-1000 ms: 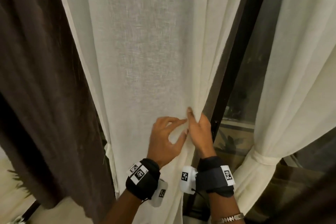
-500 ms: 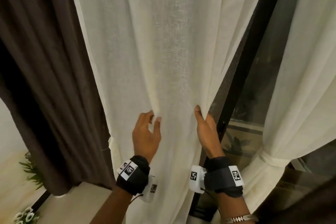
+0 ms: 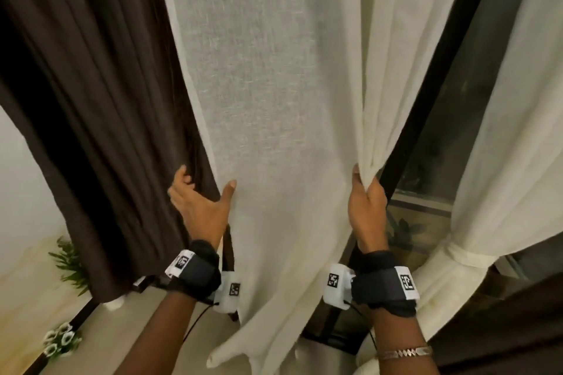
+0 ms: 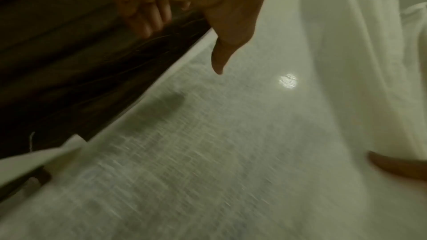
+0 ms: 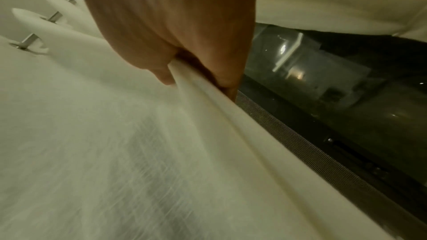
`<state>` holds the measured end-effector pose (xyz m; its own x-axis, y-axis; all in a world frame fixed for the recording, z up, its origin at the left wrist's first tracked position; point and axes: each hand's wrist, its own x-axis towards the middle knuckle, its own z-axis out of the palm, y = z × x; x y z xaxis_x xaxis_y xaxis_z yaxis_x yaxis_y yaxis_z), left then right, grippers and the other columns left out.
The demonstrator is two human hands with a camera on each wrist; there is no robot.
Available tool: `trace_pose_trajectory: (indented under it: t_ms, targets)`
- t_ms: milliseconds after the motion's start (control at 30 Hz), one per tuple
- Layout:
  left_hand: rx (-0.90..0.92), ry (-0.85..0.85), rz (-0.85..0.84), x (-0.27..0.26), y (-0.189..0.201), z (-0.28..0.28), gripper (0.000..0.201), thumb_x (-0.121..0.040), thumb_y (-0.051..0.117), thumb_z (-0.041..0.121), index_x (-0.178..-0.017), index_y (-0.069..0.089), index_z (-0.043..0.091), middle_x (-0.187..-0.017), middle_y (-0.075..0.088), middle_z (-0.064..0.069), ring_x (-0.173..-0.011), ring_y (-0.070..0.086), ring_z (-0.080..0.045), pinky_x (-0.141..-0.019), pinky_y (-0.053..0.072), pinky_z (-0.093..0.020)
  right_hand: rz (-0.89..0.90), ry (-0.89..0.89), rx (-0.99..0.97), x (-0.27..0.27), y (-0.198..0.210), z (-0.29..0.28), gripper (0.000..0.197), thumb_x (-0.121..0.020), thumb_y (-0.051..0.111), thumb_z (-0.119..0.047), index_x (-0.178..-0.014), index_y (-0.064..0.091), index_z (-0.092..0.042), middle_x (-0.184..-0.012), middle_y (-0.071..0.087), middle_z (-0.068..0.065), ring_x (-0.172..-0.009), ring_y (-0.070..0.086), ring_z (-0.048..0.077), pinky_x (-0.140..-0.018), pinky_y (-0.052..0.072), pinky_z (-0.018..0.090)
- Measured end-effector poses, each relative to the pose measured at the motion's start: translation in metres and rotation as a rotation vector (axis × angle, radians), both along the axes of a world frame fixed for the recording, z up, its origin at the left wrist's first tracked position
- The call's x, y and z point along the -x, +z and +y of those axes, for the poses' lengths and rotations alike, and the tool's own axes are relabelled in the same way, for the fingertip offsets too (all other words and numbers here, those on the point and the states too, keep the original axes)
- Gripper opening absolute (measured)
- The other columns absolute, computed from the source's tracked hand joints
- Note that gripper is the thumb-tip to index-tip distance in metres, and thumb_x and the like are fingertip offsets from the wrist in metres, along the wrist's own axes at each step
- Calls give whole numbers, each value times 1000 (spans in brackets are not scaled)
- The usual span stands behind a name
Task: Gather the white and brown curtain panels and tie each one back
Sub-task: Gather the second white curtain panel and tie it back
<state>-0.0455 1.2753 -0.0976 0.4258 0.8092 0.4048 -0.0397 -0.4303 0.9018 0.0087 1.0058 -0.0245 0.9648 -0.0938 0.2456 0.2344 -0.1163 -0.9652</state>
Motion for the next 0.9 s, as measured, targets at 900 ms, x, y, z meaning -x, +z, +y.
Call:
trace_pose_trajectory:
  t_ms: [900]
  targets:
    - [79, -977, 659, -33, 41, -114, 44, -95, 71, 55, -118, 73, 18, -109, 78, -6, -90, 78, -20, -72, 69, -42, 21, 471, 549, 13, -80, 9, 47, -107, 56, -26, -153, 46, -24, -151, 54, 5, -135, 57, 23, -109, 46, 34]
